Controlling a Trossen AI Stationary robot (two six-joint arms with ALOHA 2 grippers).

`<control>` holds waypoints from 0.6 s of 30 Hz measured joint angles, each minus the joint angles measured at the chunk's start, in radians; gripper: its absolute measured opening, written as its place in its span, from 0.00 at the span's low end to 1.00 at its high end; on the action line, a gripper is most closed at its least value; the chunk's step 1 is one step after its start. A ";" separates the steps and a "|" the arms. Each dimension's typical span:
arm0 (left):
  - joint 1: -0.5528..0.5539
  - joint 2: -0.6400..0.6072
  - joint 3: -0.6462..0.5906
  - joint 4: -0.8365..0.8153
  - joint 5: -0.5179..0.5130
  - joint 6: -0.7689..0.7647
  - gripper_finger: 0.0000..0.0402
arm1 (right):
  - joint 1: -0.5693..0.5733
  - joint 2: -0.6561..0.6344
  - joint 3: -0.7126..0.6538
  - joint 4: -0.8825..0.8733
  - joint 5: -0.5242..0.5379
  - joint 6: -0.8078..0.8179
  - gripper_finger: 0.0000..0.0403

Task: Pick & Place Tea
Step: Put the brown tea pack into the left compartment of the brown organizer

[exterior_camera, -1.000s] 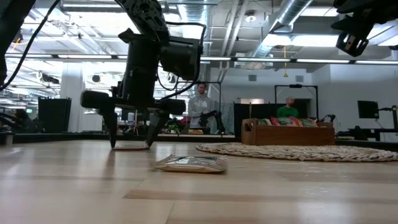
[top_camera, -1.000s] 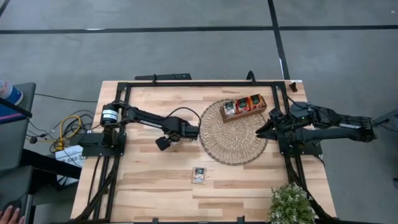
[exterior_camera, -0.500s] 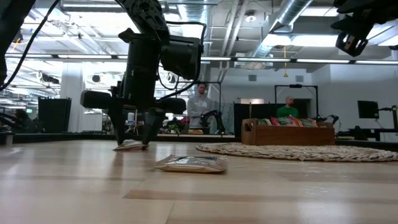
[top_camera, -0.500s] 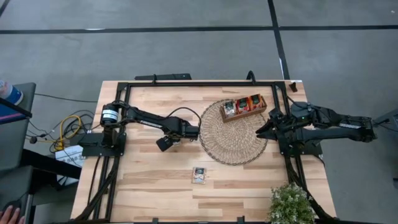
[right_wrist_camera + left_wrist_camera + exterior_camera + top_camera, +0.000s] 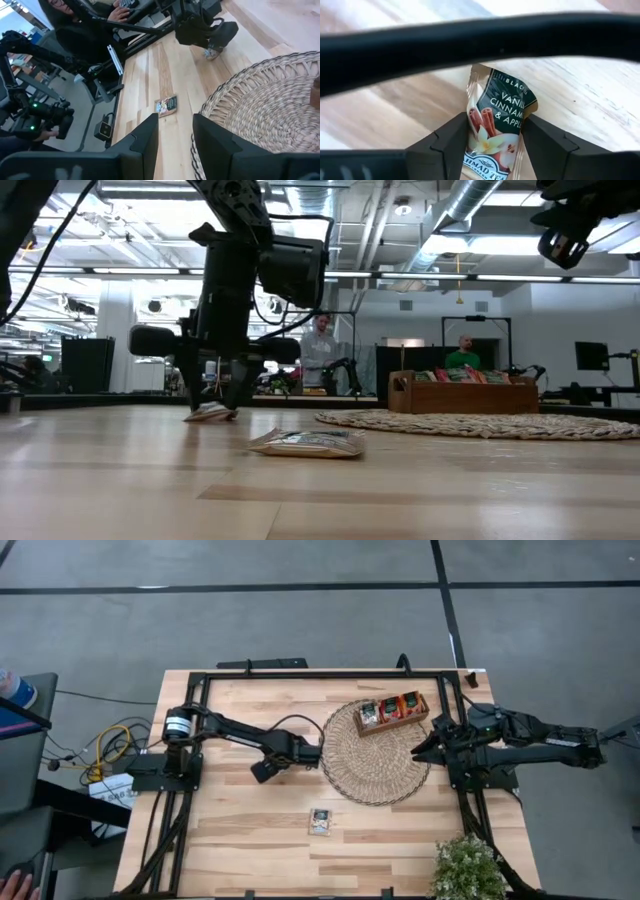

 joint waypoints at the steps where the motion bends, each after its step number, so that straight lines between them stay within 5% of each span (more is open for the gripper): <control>1: 0.000 0.001 0.005 0.000 -0.013 0.020 0.44 | 0.000 0.000 0.000 0.000 0.000 0.000 0.28; 18: -0.002 0.003 0.099 -0.002 -0.115 0.249 0.41 | 0.000 0.001 0.000 0.046 -0.006 0.055 0.28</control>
